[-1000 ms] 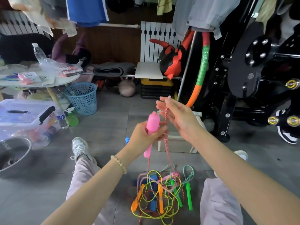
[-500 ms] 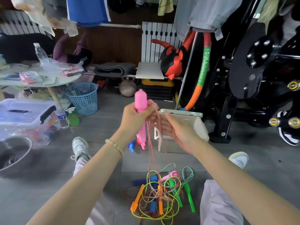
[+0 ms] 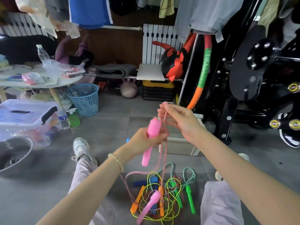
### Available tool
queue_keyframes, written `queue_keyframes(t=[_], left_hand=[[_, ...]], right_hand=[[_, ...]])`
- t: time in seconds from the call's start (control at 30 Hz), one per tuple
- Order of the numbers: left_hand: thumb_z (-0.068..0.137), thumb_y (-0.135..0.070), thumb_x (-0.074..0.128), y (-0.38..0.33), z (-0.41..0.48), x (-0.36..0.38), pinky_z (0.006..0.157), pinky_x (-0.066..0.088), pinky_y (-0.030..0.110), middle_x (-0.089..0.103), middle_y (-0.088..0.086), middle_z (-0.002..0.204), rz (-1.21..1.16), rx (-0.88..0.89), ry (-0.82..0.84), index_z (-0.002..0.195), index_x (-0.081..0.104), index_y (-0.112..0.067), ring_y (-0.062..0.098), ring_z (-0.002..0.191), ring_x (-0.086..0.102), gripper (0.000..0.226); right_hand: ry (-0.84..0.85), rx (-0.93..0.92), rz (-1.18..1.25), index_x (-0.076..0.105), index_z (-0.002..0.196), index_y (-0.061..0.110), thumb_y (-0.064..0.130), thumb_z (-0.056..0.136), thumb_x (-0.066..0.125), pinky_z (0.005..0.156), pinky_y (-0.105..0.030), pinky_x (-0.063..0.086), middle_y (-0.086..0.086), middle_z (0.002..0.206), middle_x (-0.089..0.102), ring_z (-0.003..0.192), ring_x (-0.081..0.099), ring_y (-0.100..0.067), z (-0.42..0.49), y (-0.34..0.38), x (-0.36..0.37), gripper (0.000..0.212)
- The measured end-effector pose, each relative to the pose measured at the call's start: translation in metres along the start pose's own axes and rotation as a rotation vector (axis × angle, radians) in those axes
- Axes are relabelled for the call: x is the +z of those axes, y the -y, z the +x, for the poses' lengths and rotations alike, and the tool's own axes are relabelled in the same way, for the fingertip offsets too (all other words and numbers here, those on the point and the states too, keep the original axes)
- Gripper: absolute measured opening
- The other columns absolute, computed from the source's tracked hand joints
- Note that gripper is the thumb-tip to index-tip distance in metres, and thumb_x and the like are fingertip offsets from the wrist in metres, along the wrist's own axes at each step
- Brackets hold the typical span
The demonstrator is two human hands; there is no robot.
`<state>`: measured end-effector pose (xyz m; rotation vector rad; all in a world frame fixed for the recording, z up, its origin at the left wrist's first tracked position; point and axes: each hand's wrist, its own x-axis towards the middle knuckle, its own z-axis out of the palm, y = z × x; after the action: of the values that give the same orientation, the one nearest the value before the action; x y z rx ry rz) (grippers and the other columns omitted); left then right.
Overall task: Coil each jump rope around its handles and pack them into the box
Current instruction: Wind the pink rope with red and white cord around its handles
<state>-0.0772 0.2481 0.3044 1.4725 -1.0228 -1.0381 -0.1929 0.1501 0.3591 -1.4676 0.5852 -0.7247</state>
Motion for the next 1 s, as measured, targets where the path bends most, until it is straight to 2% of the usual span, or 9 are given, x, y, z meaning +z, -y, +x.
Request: queue_keyframes(t=[0.17,0.27,0.37,0.47,0.57,0.67,0.8,0.9,1.0], left_hand=[[0.084,-0.001,0.068,-0.013,-0.001,0.013,0.055,0.051,0.017,0.069,0.005,0.071,-0.185,0.112,-0.161,0.081,0.061,-0.004,0.010,0.054,0.063,0.008],[0.084,-0.004,0.068,-0.031,0.004,-0.001,0.059,0.054,0.019,0.068,-0.001,0.066,-0.268,0.201,-0.302,0.078,0.064,-0.011,0.011,0.058,0.064,0.010],[0.086,-0.005,0.066,-0.049,0.011,-0.019,0.062,0.055,0.023,0.073,0.002,0.080,-0.398,0.256,-0.351,0.082,0.063,-0.011,0.016,0.066,0.069,0.008],[0.087,-0.007,0.065,-0.060,0.018,-0.036,0.061,0.056,0.023,0.074,0.002,0.082,-0.460,0.292,-0.413,0.085,0.061,-0.011,0.017,0.068,0.071,0.007],[0.089,-0.008,0.064,-0.064,0.022,-0.051,0.061,0.056,0.021,0.073,-0.003,0.073,-0.479,0.300,-0.481,0.086,0.060,-0.012,0.014,0.065,0.071,0.006],[0.091,-0.013,0.061,-0.045,0.023,-0.058,0.067,0.058,0.027,0.074,0.005,0.086,-0.448,0.171,-0.348,0.095,0.063,-0.006,0.018,0.075,0.072,0.008],[0.087,-0.034,0.064,0.002,0.008,-0.037,0.095,0.051,0.046,0.072,0.008,0.106,-0.126,-0.062,0.074,0.110,0.065,-0.006,0.023,0.100,0.068,0.036],[0.090,-0.027,0.060,0.023,-0.007,-0.008,0.097,0.051,0.032,0.072,0.000,0.105,-0.063,-0.144,0.194,0.104,0.063,-0.018,0.013,0.102,0.067,0.018],[0.089,-0.014,0.064,0.036,-0.012,0.011,0.093,0.053,0.033,0.073,0.003,0.104,-0.107,-0.120,0.208,0.099,0.065,-0.013,0.018,0.098,0.069,0.010]], right_hand=[[-0.005,0.004,0.057,0.066,0.106,0.018,0.030,0.095,0.051,0.080,-0.024,0.054,0.000,0.102,0.072,0.094,0.068,-0.012,0.005,0.007,0.010,0.022],[0.097,0.071,0.050,0.068,0.104,0.022,0.031,0.096,0.046,0.081,-0.027,0.055,0.000,0.099,0.072,0.087,0.068,-0.014,-0.004,-0.010,0.014,0.025],[0.166,0.164,0.072,0.069,0.092,0.021,0.029,0.089,0.053,0.074,-0.022,0.055,0.002,0.084,0.073,0.075,0.068,-0.008,-0.023,-0.032,0.021,0.017],[0.357,0.213,-0.054,0.064,0.103,0.009,0.024,0.093,0.050,0.075,-0.016,0.050,-0.001,0.082,0.067,0.077,0.065,-0.007,-0.045,-0.052,0.021,0.023],[0.440,0.242,-0.196,0.063,0.100,0.013,0.025,0.099,0.041,0.083,-0.020,0.049,0.000,0.081,0.066,0.081,0.064,-0.008,-0.060,-0.066,0.017,0.025],[0.232,0.182,-0.034,0.062,0.098,0.006,0.021,0.098,0.041,0.073,-0.023,0.054,0.002,0.067,0.065,0.064,0.063,-0.010,-0.055,-0.058,0.016,0.026],[0.052,0.069,0.112,0.063,0.093,0.008,0.016,0.097,0.044,0.063,-0.020,0.055,0.003,0.063,0.068,0.059,0.064,-0.007,-0.027,-0.034,0.012,0.022],[-0.014,0.056,0.153,0.064,0.091,0.010,0.017,0.097,0.046,0.063,-0.017,0.054,0.004,0.064,0.070,0.062,0.066,-0.005,-0.015,-0.030,0.014,0.020],[-0.057,0.073,0.179,0.065,0.092,0.011,0.019,0.096,0.048,0.065,-0.018,0.054,0.003,0.070,0.072,0.067,0.068,-0.007,-0.011,-0.035,0.012,0.019]])
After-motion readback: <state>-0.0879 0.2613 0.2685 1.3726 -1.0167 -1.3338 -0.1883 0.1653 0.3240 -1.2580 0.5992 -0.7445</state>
